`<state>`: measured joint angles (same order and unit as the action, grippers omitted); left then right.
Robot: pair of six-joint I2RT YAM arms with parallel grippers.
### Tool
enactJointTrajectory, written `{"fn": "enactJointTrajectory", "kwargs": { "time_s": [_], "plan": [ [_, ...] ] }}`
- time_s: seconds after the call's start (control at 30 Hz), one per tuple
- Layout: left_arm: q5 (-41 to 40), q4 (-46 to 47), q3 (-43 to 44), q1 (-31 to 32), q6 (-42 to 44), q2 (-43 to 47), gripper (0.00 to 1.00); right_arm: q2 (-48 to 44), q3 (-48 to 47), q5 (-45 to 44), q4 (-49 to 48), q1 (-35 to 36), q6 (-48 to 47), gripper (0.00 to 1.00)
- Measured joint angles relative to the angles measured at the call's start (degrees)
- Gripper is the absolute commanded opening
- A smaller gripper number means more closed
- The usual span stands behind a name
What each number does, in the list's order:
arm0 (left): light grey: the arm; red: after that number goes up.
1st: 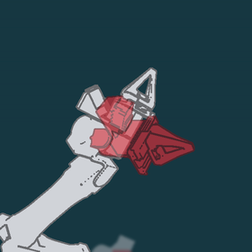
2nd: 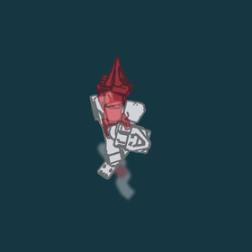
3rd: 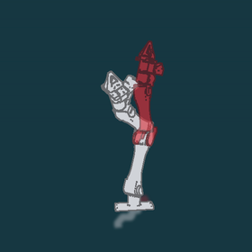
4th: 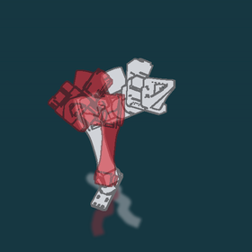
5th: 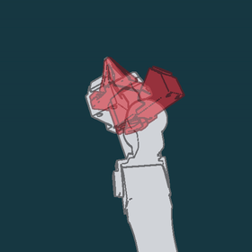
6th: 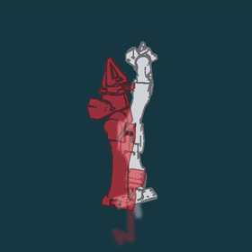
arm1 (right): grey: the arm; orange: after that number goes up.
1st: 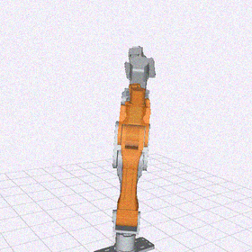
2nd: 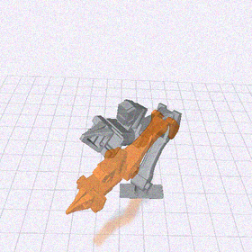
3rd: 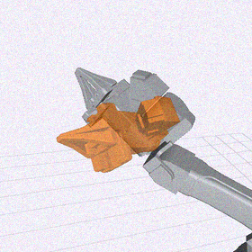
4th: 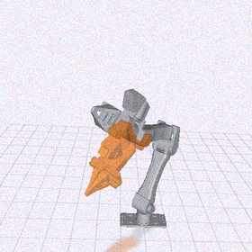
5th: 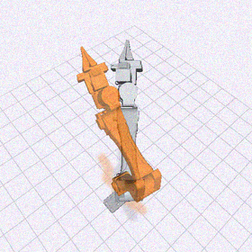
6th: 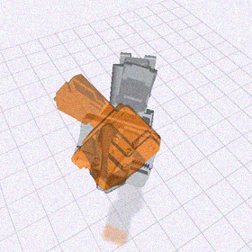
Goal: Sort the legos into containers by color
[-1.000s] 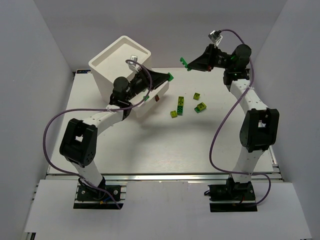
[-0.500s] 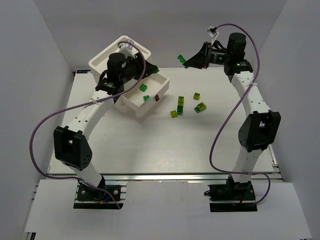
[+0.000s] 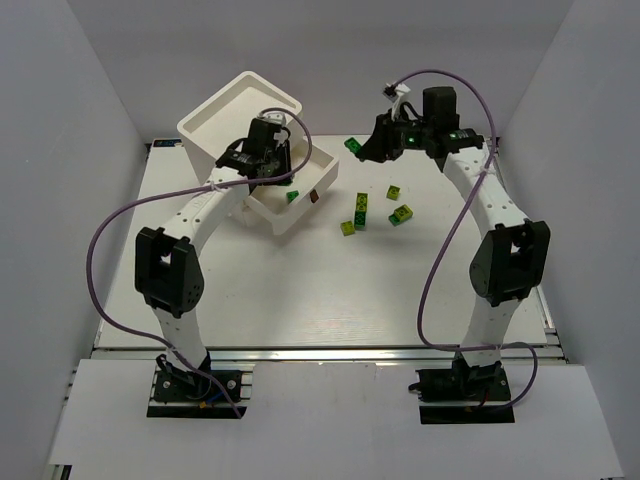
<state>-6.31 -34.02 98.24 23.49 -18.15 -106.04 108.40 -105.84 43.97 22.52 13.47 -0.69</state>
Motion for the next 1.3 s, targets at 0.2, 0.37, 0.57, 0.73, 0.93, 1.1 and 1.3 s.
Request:
{"fn": "enactJointTrajectory", "kwargs": {
  "time_s": [0.2, 0.37, 0.57, 0.73, 0.93, 1.1, 1.3],
  "plan": [
    [-2.8, -2.0, -0.8, 1.0, 0.1, -0.1, 0.68, 3.0, -3.5, -5.1, -0.2, 5.3, -4.2, 0.0],
    [-3.4, -2.5, -1.2, 1.5, -1.0, 1.0, 0.73, 9.3, -8.5, -7.9, -3.0, 9.5, -4.9, 0.0],
    [-3.3, -2.8, -6.8, 1.5, -4.3, 9.9, 0.71, 16.9, -12.9, -11.9, -6.8, 13.9, -4.3, 0.0],
    [-0.5, 0.7, -16.7, 1.5, -7.6, 24.3, 0.78, 21.1, -15.4, -15.3, -7.8, 16.7, -4.6, 0.49],
    [5.5, 8.6, -25.0, 1.5, -10.7, 32.6, 0.78, 21.3, -15.8, -16.7, -7.8, 17.8, -5.2, 0.61],
    [8.5, 14.0, -31.6, 1.4, -12.9, 33.5, 0.74, 15.4, -10.5, -17.3, -7.5, 15.8, -4.2, 0.63],
    [11.4, 18.0, -33.0, 1.4, -14.3, 33.5, 0.4, 0.3, -1.2, -12.0, -5.1, 9.1, -8.0, 0.26]
  ]
}}
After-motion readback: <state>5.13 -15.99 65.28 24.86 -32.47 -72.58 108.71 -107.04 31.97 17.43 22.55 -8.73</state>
